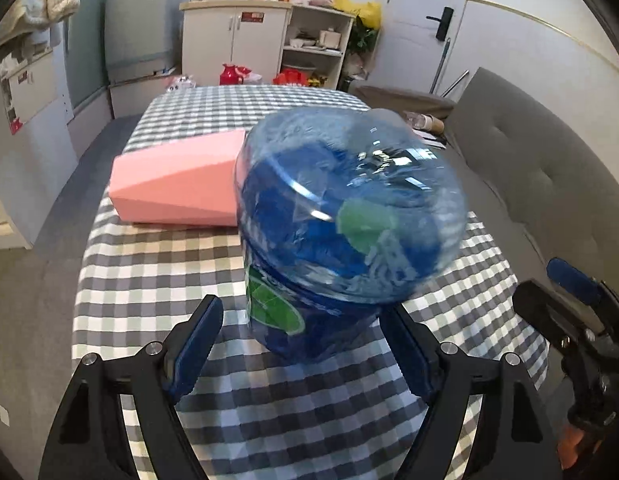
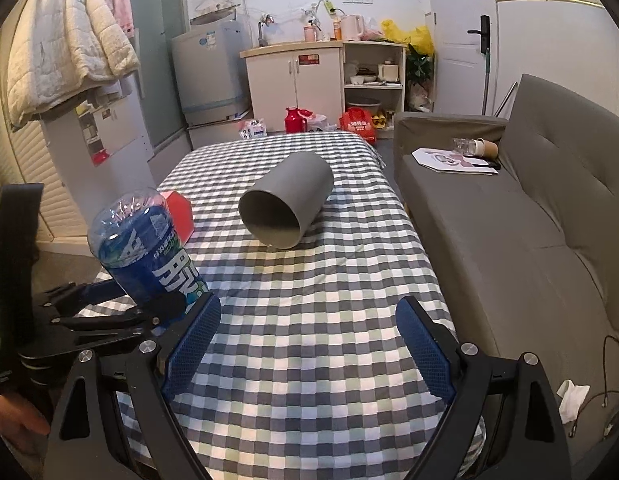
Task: Flip cup upside down
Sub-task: 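Rotate the bottle with the left gripper until its cap points up, then lower the upright bottle onto the tablecloth and open the left gripper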
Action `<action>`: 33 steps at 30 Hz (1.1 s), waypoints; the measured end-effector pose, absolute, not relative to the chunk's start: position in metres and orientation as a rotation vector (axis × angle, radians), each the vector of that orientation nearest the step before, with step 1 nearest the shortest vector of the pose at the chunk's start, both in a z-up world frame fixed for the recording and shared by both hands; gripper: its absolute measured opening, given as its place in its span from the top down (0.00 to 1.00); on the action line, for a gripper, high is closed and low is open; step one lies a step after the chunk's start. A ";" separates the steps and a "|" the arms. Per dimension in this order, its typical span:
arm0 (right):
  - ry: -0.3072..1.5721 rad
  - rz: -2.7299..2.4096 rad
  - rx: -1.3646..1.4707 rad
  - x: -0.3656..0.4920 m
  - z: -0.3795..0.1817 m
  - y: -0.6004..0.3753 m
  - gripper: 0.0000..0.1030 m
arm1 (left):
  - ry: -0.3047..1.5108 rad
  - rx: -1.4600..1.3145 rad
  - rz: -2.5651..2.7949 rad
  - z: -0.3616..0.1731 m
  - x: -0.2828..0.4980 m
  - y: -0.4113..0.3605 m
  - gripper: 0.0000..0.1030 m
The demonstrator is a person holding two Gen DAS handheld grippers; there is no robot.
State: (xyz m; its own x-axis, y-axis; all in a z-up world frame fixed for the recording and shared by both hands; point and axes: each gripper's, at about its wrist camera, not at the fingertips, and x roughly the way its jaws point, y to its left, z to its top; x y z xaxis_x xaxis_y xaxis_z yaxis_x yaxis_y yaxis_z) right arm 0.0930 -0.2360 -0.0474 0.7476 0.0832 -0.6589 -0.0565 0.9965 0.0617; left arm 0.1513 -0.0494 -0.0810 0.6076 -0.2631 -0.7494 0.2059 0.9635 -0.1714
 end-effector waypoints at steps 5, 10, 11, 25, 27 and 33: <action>0.734 0.065 0.051 0.098 -0.050 -0.239 0.13 | 0.902 -0.087 -0.294 -0.088 0.159 -0.053 0.26; 0.739 0.051 0.085 0.100 -0.052 -0.248 0.13 | 0.904 -0.100 -0.295 -0.090 0.161 -0.062 0.30; 0.737 0.049 0.090 0.100 -0.051 -0.250 0.13 | 0.902 -0.094 -0.296 -0.090 0.161 -0.064 0.30; 0.711 0.049 0.070 0.078 -0.030 -0.245 0.13 | 0.998 -0.063 -0.263 -0.085 0.130 -0.054 0.20; 0.697 0.054 0.063 0.071 -0.025 -0.244 0.13 | 0.991 -0.083 -0.248 -0.078 0.118 -0.045 0.20; 0.631 0.076 0.047 0.045 -0.010 -0.231 0.13 | 0.805 -0.042 -0.126 -0.041 0.071 -0.024 0.20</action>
